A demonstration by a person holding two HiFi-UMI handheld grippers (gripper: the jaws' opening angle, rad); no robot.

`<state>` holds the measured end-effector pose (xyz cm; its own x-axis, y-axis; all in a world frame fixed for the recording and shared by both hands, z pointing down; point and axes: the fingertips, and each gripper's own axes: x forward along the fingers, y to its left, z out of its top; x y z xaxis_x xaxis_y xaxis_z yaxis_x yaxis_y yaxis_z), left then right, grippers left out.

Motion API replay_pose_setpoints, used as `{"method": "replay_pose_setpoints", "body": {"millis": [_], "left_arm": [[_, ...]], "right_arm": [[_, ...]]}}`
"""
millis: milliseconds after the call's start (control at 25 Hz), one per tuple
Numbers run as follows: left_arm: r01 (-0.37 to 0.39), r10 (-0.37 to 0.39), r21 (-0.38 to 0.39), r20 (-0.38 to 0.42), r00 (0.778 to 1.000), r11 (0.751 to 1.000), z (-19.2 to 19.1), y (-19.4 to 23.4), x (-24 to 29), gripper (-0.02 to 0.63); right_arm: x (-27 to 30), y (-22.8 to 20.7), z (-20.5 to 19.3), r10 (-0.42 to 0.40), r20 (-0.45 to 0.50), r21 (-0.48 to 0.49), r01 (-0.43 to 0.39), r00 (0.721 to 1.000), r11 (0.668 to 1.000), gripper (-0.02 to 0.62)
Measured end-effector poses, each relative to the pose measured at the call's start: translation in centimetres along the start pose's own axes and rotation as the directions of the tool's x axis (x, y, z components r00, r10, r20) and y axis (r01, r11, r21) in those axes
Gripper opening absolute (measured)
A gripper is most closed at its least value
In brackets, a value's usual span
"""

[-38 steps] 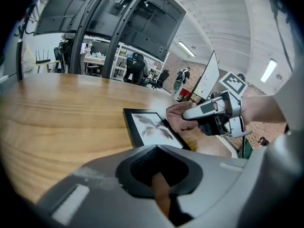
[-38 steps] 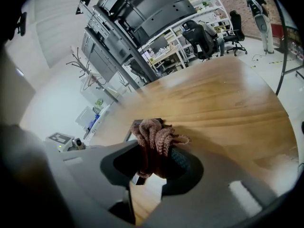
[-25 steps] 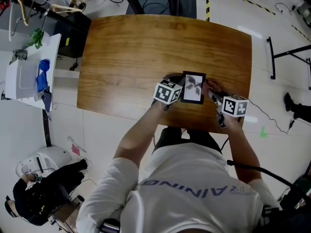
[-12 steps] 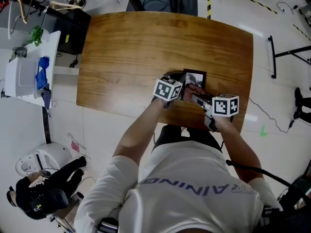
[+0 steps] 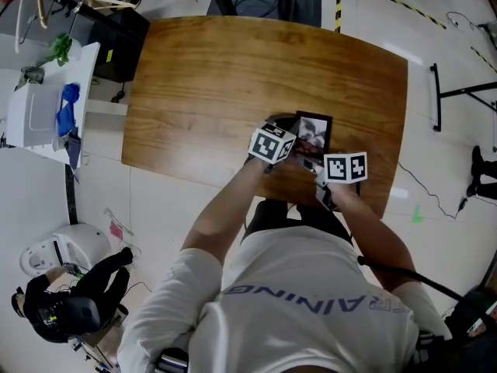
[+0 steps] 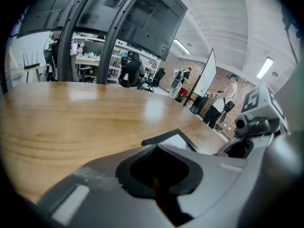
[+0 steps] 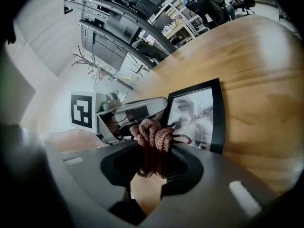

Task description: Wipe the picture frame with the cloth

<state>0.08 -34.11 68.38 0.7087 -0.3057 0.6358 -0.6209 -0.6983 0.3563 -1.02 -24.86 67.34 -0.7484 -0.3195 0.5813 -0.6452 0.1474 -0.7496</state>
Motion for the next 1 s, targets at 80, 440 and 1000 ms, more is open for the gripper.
{"method": "replay_pose_setpoints", "body": {"millis": [80, 440, 1000], "left_arm": [[-0.002, 0.002, 0.003, 0.000, 1.000, 1.000, -0.1, 0.0, 0.2, 0.006], [-0.009, 0.008, 0.010, 0.004, 1.000, 1.000, -0.1, 0.1, 0.4, 0.006], [-0.030, 0.030, 0.032, 0.014, 0.999, 0.999, -0.2, 0.7, 0.6, 0.005]], "right_arm": [[-0.5, -0.5, 0.0, -0.015, 0.004, -0.003, 0.015, 1.000, 1.000, 0.120], [-5.1, -4.5, -0.4, -0.086, 0.069, 0.068, 0.081, 0.994, 0.994, 0.121], [-9.2, -7.0, -0.1, -0.161, 0.161, 0.029, 0.159, 0.974, 0.987, 0.121]]}}
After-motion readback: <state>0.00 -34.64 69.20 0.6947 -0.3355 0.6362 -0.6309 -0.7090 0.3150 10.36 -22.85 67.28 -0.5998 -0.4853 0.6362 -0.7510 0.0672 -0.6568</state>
